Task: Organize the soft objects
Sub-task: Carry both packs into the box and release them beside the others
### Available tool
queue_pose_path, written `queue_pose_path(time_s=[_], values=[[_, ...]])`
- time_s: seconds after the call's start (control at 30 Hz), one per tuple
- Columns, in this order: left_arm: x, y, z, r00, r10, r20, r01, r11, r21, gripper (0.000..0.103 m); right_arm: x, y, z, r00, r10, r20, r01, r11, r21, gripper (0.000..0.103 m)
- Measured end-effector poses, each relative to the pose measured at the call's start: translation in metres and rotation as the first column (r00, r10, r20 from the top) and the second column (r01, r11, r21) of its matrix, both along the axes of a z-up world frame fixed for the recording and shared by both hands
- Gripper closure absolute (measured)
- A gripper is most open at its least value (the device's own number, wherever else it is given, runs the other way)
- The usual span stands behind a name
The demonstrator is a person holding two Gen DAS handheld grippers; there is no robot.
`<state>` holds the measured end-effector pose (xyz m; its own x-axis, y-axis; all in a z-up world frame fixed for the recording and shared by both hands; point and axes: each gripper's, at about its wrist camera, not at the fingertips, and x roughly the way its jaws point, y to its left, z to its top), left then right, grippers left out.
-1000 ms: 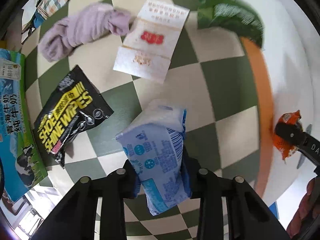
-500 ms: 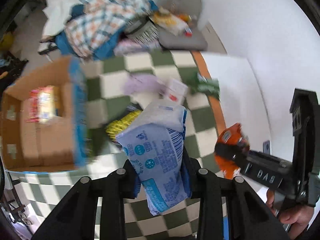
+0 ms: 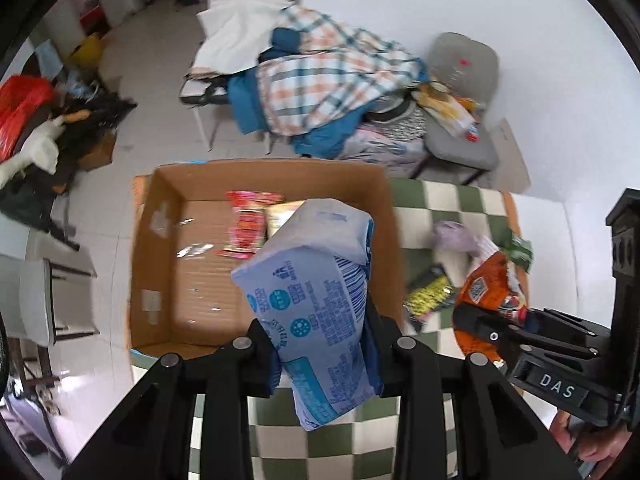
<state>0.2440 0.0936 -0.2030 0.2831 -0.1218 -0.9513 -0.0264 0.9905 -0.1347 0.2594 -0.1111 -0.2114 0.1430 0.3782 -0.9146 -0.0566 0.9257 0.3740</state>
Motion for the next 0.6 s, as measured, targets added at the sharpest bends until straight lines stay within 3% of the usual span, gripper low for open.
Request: queue_pose_path(time_s=[0.23,0.43,0.6], values=[[0.037,0.064,-0.037,0.998,0.045,-0.054,-0.043,0.999,0.028,0.074,0.048,0.07,-0.029,0.999,0.036,-0.029,-0.038,0.996,-0.08,0.065],[0.078,0.094,-0.085,0.986,0.068,-0.154,-0.065,0.998,0.027,0.074,0.085,0.097,-0.069,0.997,0.028,-0.075,-0.038,0.989,-0.142,0.065],[0.109,0.102,-0.118,0.976,0.068,-0.207,-0.055,0.996,0.068,0.074,0.114,0.11,-0.105,0.993,0.015,-0.116,-0.038,0.979,-0.202,0.065]])
